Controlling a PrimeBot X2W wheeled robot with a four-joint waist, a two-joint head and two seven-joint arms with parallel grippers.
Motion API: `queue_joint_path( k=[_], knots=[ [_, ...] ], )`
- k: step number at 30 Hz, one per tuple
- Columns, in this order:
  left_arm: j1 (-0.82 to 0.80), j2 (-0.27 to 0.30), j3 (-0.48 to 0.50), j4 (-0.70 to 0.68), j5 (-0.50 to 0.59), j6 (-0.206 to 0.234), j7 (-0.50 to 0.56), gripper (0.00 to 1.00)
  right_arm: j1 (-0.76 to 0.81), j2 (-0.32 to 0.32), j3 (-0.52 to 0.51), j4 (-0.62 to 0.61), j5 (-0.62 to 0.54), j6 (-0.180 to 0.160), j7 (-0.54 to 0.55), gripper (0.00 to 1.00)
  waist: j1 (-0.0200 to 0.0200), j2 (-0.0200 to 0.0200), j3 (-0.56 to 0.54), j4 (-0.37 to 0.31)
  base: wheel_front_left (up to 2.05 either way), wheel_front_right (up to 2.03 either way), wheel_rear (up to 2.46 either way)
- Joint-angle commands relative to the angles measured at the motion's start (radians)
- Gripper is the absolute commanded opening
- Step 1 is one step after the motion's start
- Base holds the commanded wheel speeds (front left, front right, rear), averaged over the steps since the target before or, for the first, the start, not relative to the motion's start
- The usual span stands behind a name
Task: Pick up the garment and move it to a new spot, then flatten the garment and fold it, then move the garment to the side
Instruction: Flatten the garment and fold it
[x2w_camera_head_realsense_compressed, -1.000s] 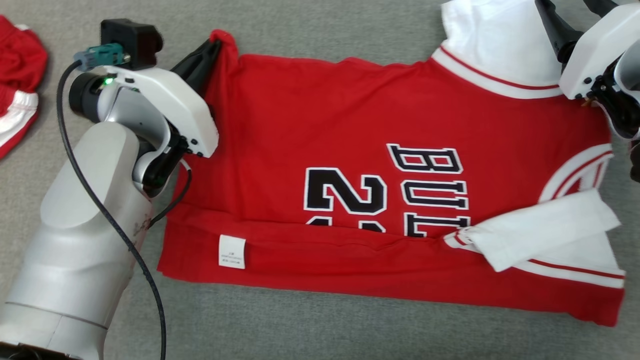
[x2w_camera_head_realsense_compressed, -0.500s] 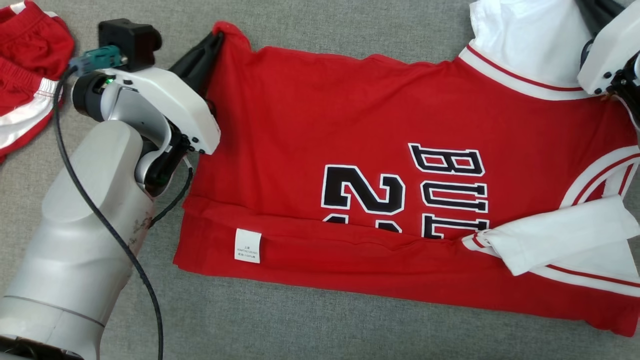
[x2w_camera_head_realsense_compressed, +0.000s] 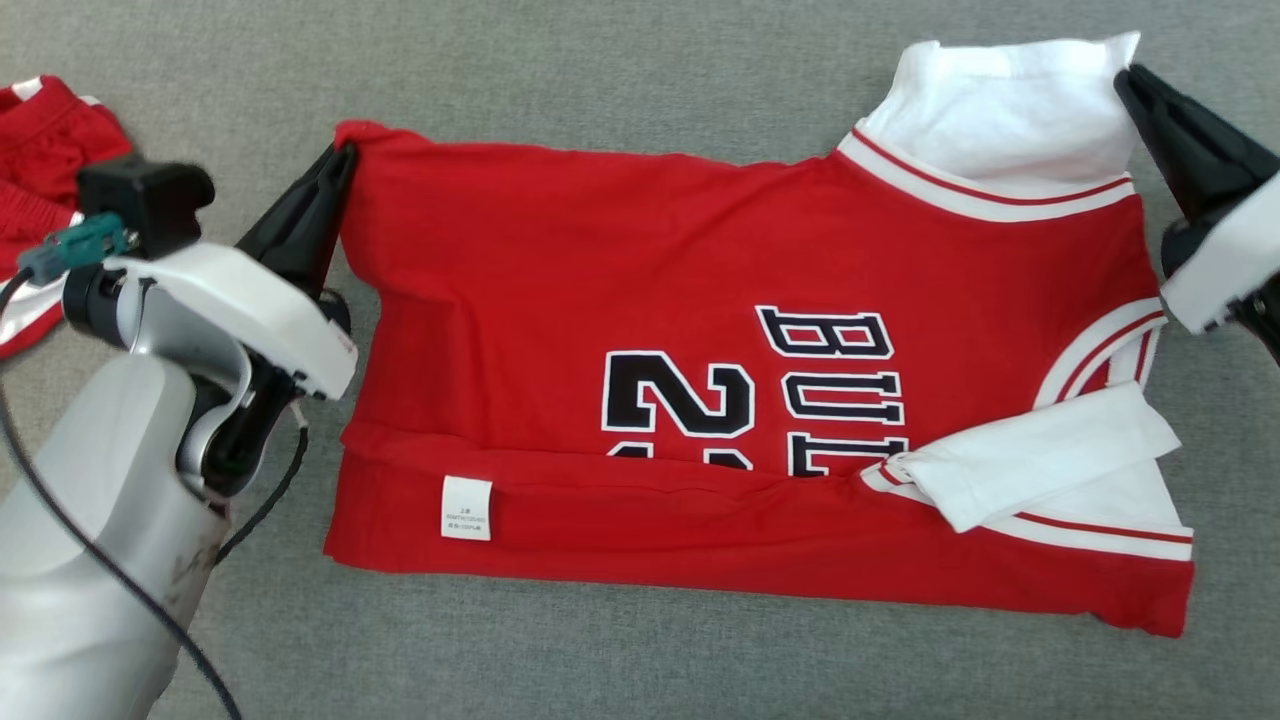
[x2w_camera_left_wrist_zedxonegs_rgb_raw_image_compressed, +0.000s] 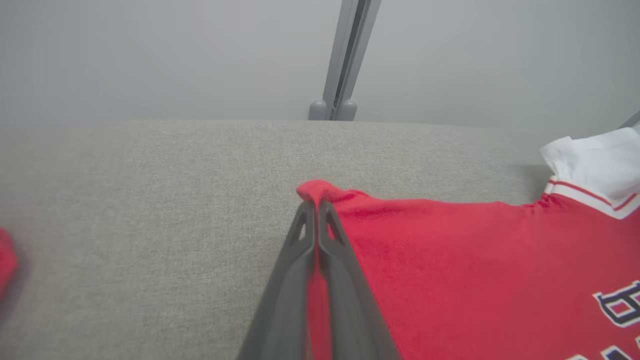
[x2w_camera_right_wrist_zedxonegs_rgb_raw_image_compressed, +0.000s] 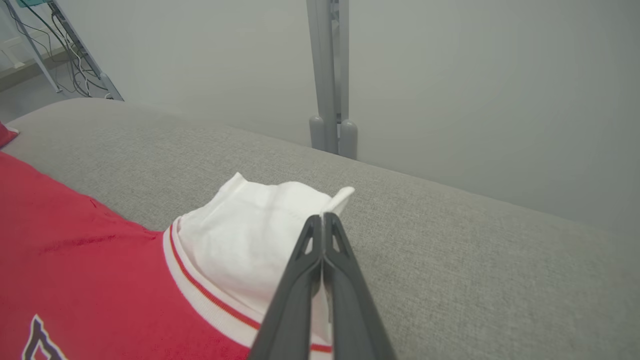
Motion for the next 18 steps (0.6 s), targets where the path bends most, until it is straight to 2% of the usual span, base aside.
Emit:
queue_joint_path(
  k=[1, 8, 14, 18],
  knots=[
    [0.03, 0.015, 0.013, -0.034, -0.018, 0.013, 0.006, 0.0, 0.034, -0.024, -0.002, -0.028, 0.007, 0.0, -0.014, 0.0, 0.0, 0.0, -0.012, -0.014, 0.0, 0.0, 0.0],
    [0.21, 0.104, 0.079, -0.255, -0.082, 0.096, 0.049, 0.0, 0.217, -0.101, -0.066, -0.198, 0.05, 0.0, -0.072, 0.0, 0.0, 0.0, -0.034, -0.046, 0.0, 0.0, 0.0],
    [0.368, 0.155, 0.133, -0.408, -0.147, 0.157, 0.072, 0.0, 0.39, -0.107, -0.151, -0.314, 0.081, 0.0, -0.087, 0.0, 0.0, 0.0, -0.06, -0.062, 0.0, 0.0, 0.0],
    [0.46, 0.165, 0.151, -0.473, -0.191, 0.184, 0.086, 0.0, 0.513, -0.096, -0.207, -0.369, 0.081, 0.0, -0.067, 0.0, 0.0, 0.0, -0.077, -0.07, 0.0, 0.0, 0.0]
  ],
)
